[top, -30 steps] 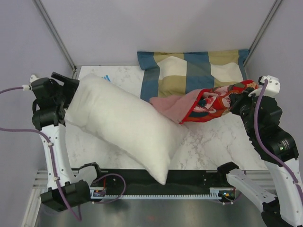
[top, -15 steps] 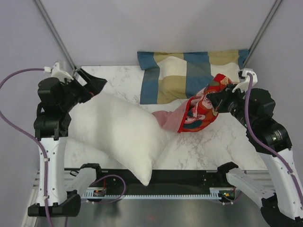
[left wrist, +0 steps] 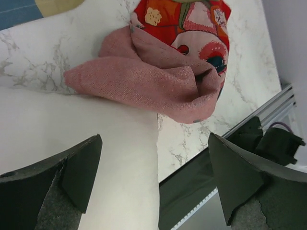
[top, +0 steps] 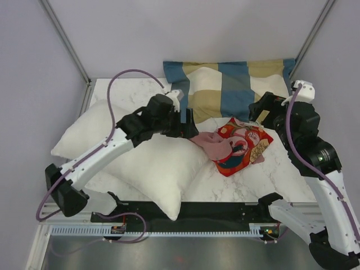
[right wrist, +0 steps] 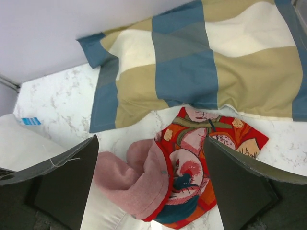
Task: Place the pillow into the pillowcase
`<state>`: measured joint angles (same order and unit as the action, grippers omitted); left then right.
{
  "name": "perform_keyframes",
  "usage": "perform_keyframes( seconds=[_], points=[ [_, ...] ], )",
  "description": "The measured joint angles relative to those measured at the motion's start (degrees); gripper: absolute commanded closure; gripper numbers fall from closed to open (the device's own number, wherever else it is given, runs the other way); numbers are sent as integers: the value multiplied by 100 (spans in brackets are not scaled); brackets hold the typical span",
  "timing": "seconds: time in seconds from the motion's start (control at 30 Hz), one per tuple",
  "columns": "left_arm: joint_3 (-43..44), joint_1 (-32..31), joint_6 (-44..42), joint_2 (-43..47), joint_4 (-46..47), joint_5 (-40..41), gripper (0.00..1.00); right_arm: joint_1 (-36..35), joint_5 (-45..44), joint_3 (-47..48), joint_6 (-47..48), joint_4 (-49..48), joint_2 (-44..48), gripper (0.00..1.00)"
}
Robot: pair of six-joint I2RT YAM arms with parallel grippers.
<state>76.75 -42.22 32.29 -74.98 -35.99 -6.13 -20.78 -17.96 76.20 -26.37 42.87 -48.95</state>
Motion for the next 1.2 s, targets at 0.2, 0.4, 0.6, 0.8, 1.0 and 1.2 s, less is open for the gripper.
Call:
perform_keyframes(
  seconds=[0.2, 0.4, 0.6, 0.8, 1.0, 1.2],
  points=[
    [463, -791, -308, -1252, 57, 601, 0, 0, -70, -466, 28, -162, -455, 2],
    [601, -1099, -739, -1895, 284, 774, 11, 0, 264, -1808, -92, -450, -306, 4],
    [671, -1097, -1001, -2481, 514, 601, 67, 0, 225, -2240, -153, -577, 0, 7],
    [-146, -1084, -1062, -2286, 890, 439, 98, 350, -11, -2251, -133, -901, -177, 19],
    [-1408, -1069, -841, -1349, 1211, 341, 98, 944, 221, -2055, -155, -1665, -2022, 27],
    [-2144, -562, -520, 269, 791, 614, 98, 964, 511, -1309, -374, -2396, -4310, 33]
  ],
)
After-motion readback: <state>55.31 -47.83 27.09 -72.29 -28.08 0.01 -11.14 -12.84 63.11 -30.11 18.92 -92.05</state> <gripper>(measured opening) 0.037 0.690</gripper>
